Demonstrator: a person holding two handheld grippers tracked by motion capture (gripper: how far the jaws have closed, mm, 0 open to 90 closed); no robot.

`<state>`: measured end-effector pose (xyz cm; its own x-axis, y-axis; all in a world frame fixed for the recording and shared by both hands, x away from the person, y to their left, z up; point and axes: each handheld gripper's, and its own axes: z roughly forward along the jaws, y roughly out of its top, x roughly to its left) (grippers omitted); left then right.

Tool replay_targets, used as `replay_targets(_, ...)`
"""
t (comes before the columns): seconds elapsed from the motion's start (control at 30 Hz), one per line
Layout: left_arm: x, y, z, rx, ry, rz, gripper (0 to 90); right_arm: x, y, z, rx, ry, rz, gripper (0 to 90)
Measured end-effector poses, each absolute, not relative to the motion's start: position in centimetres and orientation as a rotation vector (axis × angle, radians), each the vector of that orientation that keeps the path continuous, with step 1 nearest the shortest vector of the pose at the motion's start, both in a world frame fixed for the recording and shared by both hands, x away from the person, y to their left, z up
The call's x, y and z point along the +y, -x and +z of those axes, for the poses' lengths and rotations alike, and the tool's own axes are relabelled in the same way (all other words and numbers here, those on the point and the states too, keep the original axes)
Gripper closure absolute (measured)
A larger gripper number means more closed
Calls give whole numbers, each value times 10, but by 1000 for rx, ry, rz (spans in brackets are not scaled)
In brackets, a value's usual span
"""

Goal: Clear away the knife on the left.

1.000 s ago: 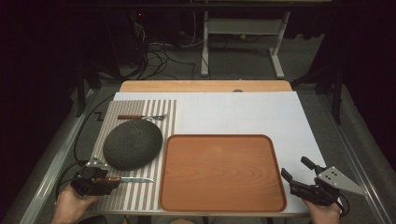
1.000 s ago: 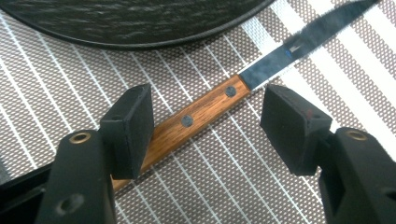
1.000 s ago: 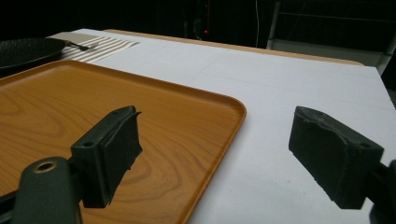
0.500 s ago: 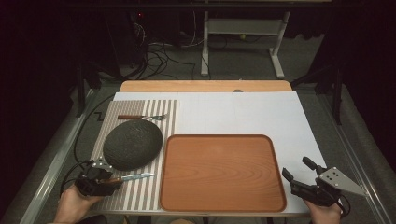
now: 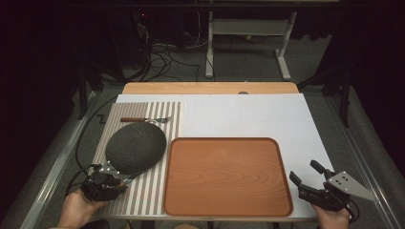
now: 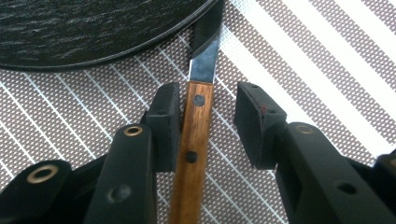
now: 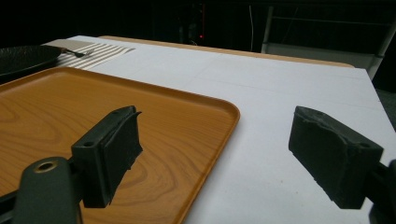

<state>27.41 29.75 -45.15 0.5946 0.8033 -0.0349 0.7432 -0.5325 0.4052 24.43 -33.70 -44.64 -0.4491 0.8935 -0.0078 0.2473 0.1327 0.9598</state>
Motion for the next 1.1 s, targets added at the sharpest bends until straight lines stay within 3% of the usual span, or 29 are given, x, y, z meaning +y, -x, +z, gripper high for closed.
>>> replay_targets(0.13,294,-274,-451,1231,-2462,214,582,-337,-244,-446,1795,-1102,1342,173)
replay_targets(0.17,293,-274,-451,1223,-2464,212,643,-338,-244,-446,1793,-1104,1345,173)
replay_targets(0.5,286,-273,-449,1180,-2500,202,720,-339,-243,-446,1774,-1113,1353,174)
replay_targets(1.1,282,-276,-447,1181,-2521,166,729,-339,-243,-446,1782,-1101,1354,179)
